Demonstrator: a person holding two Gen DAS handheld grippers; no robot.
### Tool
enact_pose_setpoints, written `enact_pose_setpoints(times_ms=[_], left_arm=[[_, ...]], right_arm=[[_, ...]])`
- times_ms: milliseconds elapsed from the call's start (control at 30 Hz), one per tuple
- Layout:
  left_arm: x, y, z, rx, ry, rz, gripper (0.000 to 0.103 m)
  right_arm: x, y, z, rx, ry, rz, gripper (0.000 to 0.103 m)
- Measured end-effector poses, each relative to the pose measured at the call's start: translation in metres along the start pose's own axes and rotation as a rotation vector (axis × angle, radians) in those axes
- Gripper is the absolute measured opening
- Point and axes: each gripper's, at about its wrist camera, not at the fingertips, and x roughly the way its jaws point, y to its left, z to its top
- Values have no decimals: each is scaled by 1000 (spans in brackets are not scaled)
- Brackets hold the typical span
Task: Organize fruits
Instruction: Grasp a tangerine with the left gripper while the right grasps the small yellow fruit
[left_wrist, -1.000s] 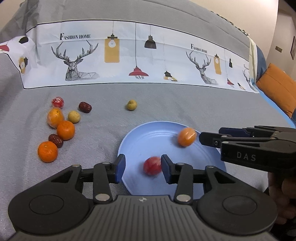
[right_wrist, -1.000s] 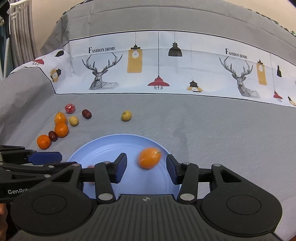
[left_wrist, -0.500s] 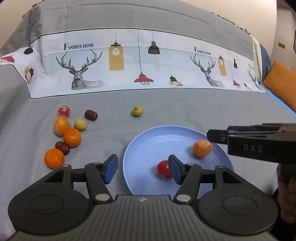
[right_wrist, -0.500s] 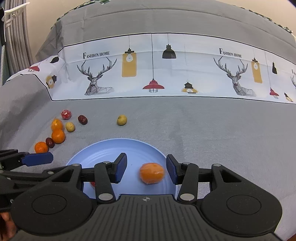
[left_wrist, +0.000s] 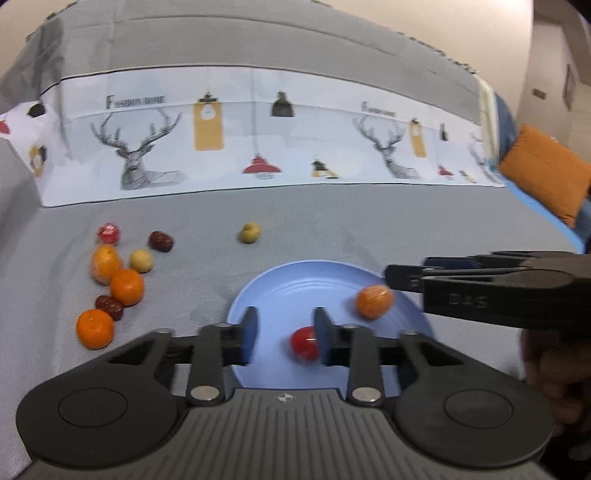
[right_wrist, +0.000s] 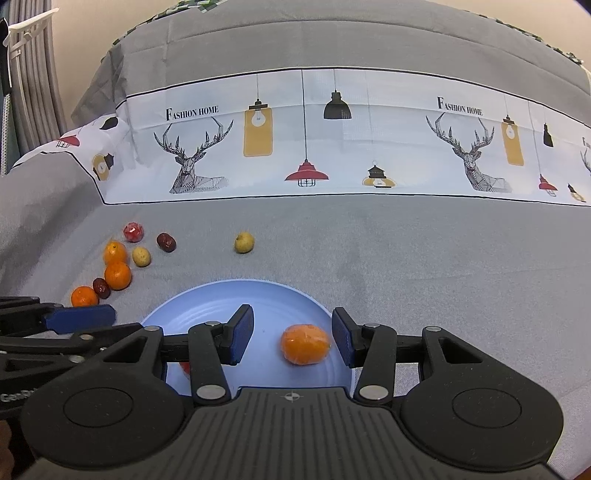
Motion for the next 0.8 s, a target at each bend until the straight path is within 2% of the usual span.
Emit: enact_pose_setpoints(times_ms=[100, 167, 233, 300, 367, 467, 500, 533, 600, 667, 733, 800], left_arm=[[-15, 1, 7, 30, -20, -20, 13], [-24, 5, 16, 60, -45, -18, 13], [-31, 15, 28, 120, -73, 17, 13], [-30, 34, 40, 155, -92, 82, 13], [-24, 65, 51, 80, -81, 132, 13], [-11, 119, 44, -156, -47, 169, 13], [-3, 134, 34, -259, -7, 180, 13], [6, 149, 32, -352, 67, 195, 13], [5, 162, 30, -438, 55, 201, 13], [5, 164, 30, -456, 46, 178, 15], [8, 159, 32, -424, 63, 174, 15], [12, 154, 33, -389, 72, 161, 20]], right_arm=[[-2, -1, 1, 5, -6, 11, 49], [-3, -2, 2, 11, -11, 20, 41], [-4, -3, 3, 18, -18, 26, 36], [-4, -4, 4, 25, -23, 33, 34], [-5, -4, 4, 25, -25, 39, 33], [-4, -3, 5, 24, -29, 43, 33], [-4, -4, 6, 28, -31, 44, 33], [-5, -3, 6, 32, -34, 46, 33], [-5, -3, 7, 35, -37, 54, 33], [-5, -2, 7, 34, -36, 65, 33], [-4, 0, 8, 30, -35, 77, 33], [-3, 0, 8, 33, -33, 86, 33]])
